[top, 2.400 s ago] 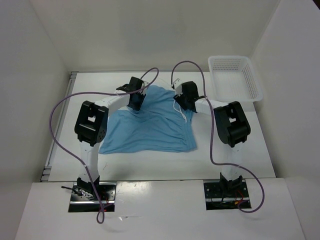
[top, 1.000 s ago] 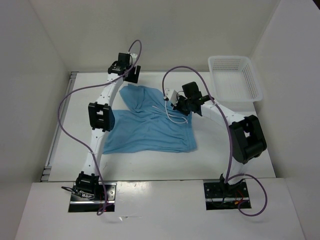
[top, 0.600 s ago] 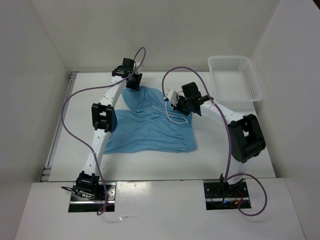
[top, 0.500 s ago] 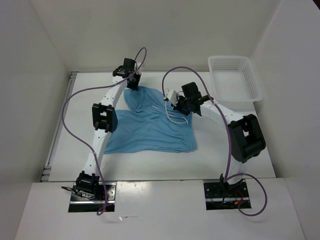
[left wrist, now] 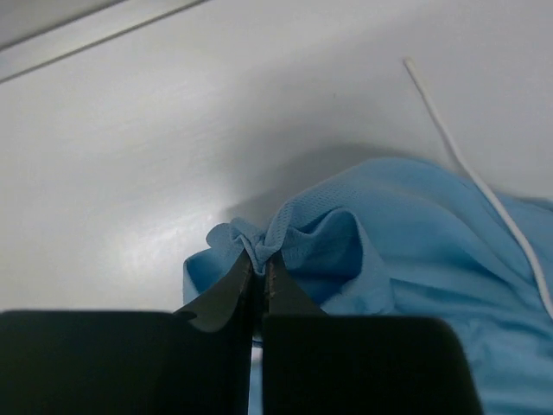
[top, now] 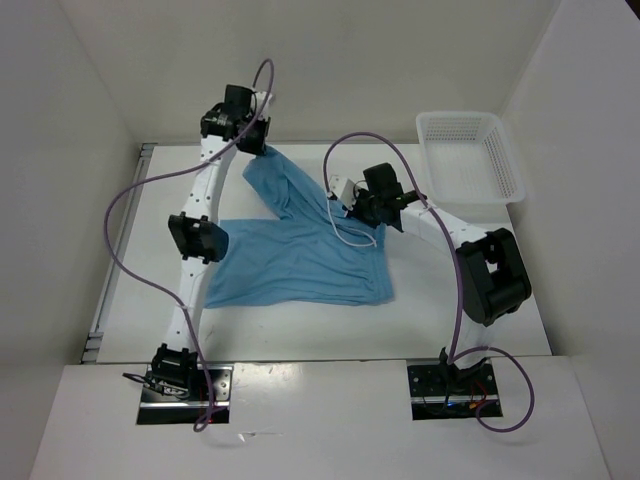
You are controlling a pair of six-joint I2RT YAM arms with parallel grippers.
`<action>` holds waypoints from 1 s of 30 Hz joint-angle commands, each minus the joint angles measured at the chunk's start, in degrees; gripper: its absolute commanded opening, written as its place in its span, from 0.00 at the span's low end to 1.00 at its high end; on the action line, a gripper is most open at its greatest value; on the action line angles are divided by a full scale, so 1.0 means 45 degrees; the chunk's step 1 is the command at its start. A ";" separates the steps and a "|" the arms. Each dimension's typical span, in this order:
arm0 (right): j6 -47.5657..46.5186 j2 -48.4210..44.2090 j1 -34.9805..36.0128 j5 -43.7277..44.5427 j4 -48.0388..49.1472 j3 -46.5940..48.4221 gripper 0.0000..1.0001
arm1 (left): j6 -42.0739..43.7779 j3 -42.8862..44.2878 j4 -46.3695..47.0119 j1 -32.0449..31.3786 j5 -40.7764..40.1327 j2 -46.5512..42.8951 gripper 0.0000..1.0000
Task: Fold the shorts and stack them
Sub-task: Fold the shorts
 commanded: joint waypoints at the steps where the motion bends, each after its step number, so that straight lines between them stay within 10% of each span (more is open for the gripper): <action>1: -0.0490 -0.0462 0.0197 0.0066 0.0679 -0.0085 0.00 | 0.0036 -0.0468 -0.2868 0.0156 0.0602 -0.1119 0.03; 9: -0.0668 -0.1126 0.0940 -0.0071 0.1246 -0.1179 0.00 | 0.0036 -1.6371 0.1931 -0.0975 -0.0004 -0.9661 0.08; 16: -0.0551 -0.1263 0.1174 -0.0071 0.1501 -0.1473 0.00 | 0.0036 -2.0202 0.5918 -0.1094 -0.0941 -1.1805 0.08; 30: -0.0823 -0.2024 0.1174 -0.0170 0.1384 -0.3073 0.00 | 0.0036 -2.6884 0.5203 -0.1679 0.0344 -1.6979 0.59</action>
